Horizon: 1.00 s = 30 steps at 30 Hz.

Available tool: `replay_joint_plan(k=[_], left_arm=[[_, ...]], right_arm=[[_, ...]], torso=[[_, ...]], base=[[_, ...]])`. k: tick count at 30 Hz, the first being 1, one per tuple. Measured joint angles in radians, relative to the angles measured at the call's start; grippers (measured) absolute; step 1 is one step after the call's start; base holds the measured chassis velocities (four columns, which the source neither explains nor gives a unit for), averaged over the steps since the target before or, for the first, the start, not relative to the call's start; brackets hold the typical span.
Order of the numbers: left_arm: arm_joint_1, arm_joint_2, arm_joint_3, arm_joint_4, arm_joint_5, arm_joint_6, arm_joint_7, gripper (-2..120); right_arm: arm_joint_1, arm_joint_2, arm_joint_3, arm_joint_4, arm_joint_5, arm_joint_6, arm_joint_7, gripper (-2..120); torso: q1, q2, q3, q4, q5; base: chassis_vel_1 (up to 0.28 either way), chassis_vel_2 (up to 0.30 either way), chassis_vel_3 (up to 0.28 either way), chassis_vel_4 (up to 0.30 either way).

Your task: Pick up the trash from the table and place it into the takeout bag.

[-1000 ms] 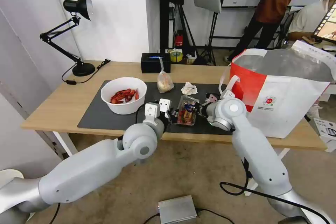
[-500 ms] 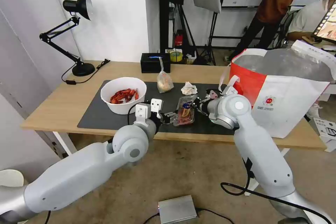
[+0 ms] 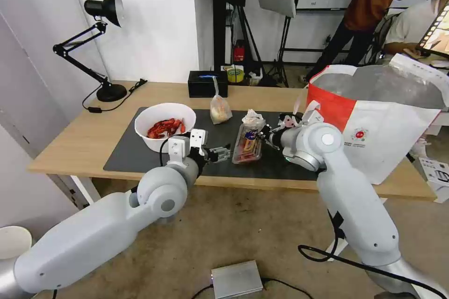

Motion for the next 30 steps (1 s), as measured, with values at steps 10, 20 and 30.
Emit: replay_joint_plan(k=[10,20,30], left_arm=[[0.068,0.041,-0.074,-0.061,-0.002,-0.001,0.0,100],[0.145,0.078,-0.135,-0.096,0.008,-0.007,0.001,100],[0.185,0.086,-0.16,-0.112,0.024,-0.022,0.001,100]], right_arm=[[0.008,-0.052,0.042,0.106,0.083,0.023,0.026,0],[0.094,-0.14,0.106,0.206,0.203,0.07,0.068,0],[0.178,-0.234,0.143,0.233,0.262,0.121,0.088,0]], torso=[[0.0,0.0,0.0,0.0,0.0],[0.0,0.0,0.0,-0.0001,0.0001],[0.0,0.0,0.0,0.0,0.0002]], base=[[0.0,0.0,0.0,0.0],[0.0,0.0,0.0,0.0],[0.0,0.0,0.0,0.0]])
